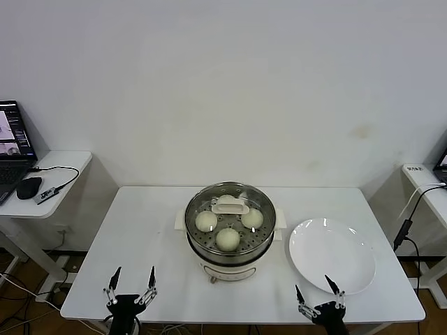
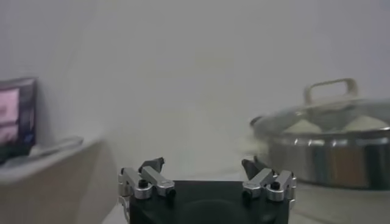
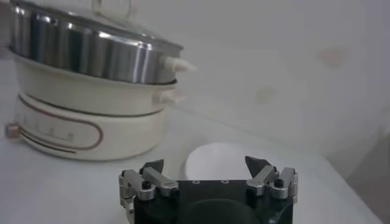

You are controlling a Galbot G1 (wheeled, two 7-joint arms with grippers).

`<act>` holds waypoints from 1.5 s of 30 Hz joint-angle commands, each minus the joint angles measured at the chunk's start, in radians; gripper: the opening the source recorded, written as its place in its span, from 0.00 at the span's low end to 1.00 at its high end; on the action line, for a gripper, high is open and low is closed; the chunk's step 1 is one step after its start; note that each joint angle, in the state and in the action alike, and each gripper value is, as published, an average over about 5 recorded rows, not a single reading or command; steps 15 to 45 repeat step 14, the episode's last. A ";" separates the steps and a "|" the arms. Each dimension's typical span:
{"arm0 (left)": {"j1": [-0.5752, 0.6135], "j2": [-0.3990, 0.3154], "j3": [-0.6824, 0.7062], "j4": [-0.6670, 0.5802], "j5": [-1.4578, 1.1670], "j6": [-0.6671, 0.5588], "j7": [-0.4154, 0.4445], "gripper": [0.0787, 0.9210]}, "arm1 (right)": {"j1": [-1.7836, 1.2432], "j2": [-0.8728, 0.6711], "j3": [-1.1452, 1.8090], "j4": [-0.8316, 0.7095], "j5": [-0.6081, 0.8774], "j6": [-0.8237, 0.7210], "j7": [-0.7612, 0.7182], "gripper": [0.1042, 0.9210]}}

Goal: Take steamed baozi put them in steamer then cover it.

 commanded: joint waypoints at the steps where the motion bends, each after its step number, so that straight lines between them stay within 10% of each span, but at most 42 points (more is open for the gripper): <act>1: 0.039 -0.009 -0.007 0.050 -0.115 -0.047 -0.027 0.88 | -0.022 -0.018 -0.051 0.053 0.088 -0.079 0.048 0.88; 45: 0.012 -0.021 0.007 0.043 -0.104 0.016 -0.030 0.88 | -0.020 -0.023 -0.032 0.047 0.070 -0.092 0.090 0.88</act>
